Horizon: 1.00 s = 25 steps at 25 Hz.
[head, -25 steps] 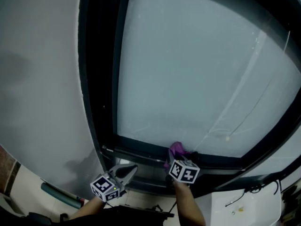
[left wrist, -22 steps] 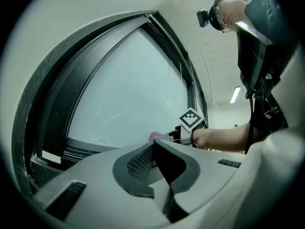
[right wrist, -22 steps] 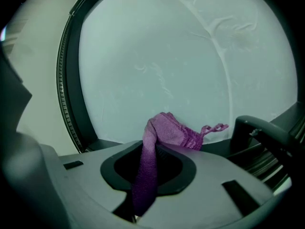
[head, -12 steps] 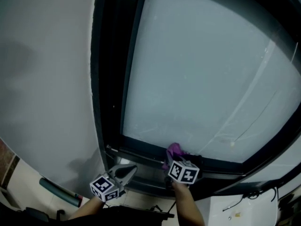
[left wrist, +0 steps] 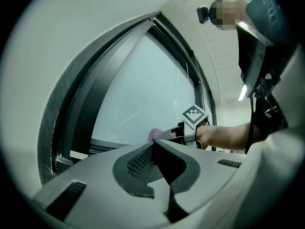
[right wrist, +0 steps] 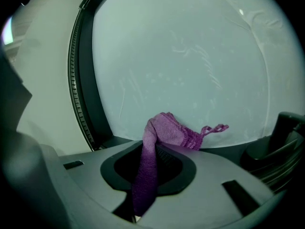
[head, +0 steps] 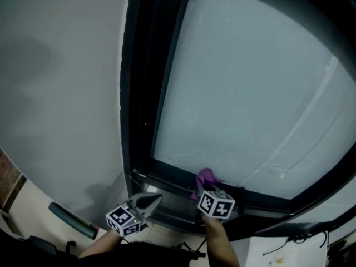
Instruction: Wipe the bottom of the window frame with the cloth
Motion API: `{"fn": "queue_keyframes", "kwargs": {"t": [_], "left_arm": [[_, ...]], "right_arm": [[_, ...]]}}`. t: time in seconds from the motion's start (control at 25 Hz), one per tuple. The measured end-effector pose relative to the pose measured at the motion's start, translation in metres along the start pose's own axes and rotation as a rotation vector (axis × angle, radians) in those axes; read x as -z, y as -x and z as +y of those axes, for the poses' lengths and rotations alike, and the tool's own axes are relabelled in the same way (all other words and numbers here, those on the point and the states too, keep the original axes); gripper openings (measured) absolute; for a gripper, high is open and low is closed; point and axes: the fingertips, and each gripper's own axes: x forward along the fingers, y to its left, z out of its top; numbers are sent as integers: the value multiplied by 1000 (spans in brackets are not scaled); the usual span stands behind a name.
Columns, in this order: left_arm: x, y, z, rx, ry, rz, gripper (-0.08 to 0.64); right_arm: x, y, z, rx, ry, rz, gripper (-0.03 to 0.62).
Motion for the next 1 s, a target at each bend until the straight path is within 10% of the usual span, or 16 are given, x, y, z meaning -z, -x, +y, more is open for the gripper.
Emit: {"fn": "queue_keyframes", "kwargs": {"t": [1.0], "left_arm": [[-21,52,34,-247,-60,-21,2]], "right_arm": [[6,-42,70,-168,168,128,75]]}}
